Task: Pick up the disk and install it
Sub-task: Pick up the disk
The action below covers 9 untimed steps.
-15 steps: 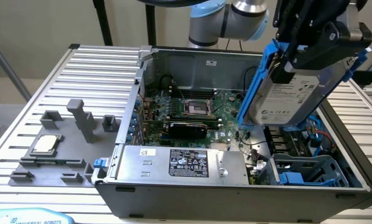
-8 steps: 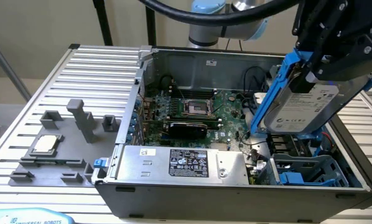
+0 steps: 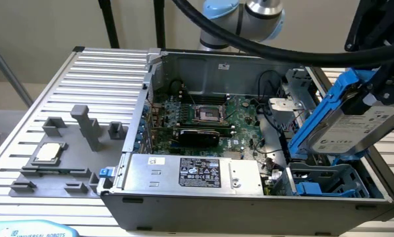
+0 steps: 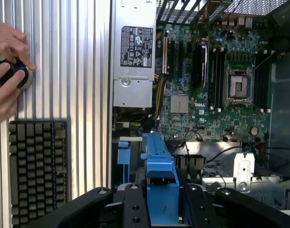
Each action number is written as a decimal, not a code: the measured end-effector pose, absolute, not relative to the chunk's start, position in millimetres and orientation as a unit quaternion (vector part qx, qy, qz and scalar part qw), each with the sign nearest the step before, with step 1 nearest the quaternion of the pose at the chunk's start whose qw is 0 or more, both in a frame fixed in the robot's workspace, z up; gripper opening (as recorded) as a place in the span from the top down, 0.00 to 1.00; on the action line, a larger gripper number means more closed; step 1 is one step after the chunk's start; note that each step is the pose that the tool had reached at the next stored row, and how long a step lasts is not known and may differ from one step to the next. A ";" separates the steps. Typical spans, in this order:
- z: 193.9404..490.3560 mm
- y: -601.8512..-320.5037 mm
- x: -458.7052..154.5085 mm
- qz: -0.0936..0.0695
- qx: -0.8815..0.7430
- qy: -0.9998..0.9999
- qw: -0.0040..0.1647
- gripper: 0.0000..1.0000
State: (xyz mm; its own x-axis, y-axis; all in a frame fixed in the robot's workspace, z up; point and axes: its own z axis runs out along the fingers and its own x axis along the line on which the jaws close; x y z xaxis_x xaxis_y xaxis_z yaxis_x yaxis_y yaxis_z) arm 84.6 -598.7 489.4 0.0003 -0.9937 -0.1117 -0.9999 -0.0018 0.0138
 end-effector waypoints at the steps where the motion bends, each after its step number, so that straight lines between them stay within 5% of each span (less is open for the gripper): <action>1: 488.3 -599.4 89.2 0.045 -0.706 0.706 0.035 0.67; 9: 482.1 -602.0 105.4 0.045 -0.706 0.706 0.034 0.67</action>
State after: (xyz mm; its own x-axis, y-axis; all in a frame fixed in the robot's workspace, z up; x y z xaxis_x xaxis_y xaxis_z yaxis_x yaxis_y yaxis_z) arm 105.4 -602.0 482.1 0.0002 -0.9938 -0.1116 -0.9999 -0.0018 0.0144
